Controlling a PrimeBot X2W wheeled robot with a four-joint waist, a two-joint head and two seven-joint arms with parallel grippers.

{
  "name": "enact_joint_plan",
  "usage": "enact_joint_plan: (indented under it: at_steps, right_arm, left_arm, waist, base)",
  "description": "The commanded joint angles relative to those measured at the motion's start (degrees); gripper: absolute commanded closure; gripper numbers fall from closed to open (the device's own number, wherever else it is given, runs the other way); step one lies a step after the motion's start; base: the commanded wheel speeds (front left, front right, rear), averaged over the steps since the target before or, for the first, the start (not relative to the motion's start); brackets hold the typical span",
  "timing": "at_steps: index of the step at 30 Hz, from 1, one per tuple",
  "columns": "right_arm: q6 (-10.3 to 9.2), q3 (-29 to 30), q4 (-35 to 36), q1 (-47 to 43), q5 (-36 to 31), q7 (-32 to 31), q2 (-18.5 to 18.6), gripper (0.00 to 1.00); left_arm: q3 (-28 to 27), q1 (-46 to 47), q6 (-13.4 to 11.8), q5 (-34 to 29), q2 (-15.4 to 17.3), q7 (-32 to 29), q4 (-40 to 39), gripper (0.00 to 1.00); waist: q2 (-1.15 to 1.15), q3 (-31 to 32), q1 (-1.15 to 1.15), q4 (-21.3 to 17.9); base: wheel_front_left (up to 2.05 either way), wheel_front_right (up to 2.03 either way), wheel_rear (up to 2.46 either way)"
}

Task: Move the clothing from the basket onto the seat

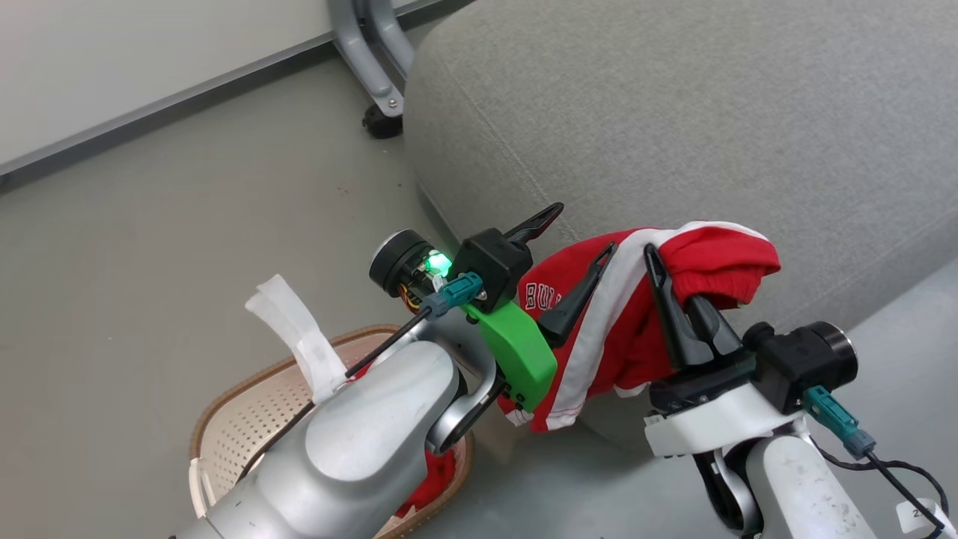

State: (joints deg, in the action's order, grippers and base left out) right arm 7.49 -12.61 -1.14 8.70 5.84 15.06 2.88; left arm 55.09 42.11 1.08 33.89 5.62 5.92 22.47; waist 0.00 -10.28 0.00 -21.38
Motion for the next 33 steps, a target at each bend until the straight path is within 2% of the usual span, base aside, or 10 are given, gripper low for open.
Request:
enact_joint_plan:
  at_steps: [1, 7, 15, 21, 30, 33]
  right_arm:
    - [0.00, 0.50, 0.69, -0.21, 0.28, 0.18, -0.01, 1.00]
    - [-0.01, 5.00, 3.60, 2.02, 2.44, 0.18, -0.02, 1.00]
    - [0.00, 13.05, 7.84, 13.31, -0.43, 0.18, 0.53, 1.00]
    - [0.00, 19.57, 6.16, 25.72, -1.06, 0.17, 6.54, 1.00]
    - [-0.01, 28.19, -1.93, 42.03, 2.79, 0.18, 16.72, 1.00]
    - [-0.01, 30.83, -4.96, 44.65, 3.25, 0.17, 18.21, 1.00]
  left_arm:
    - [-0.08, 1.10, 0.11, -0.65, 0.57, -0.18, 0.01, 0.00]
    - [0.95, 2.88, 0.19, -1.37, 0.70, -1.19, 0.02, 0.00]
    - [2.01, 6.25, -0.12, -3.03, 0.50, -3.08, -1.12, 0.00]
    - [2.68, 9.62, -0.40, -4.56, 0.48, -4.63, -3.65, 0.00]
    - [3.07, 14.73, -1.16, -6.69, 0.75, -7.28, -7.69, 0.00]
    - [3.32, 15.81, -1.29, -7.27, 0.80, -7.81, -8.75, 0.00]
  waist:
    - [0.00, -3.54, 0.00, -4.73]
    - [0.00, -7.18, 0.00, -5.45]
    - [0.00, -15.12, 0.00, -1.53]
    - [0.00, -22.56, 0.00, 2.51]
    - [0.00, -31.92, 0.00, 6.49]
    - [0.00, -34.06, 0.00, 7.31]
  base:
    - [0.00, 0.00, 0.00]
    - [0.00, 0.00, 0.00]
    - [0.00, 0.00, 0.00]
    - [0.00, 0.00, 0.00]
    - [0.00, 0.00, 0.00]
    - [0.00, 0.00, 0.00]
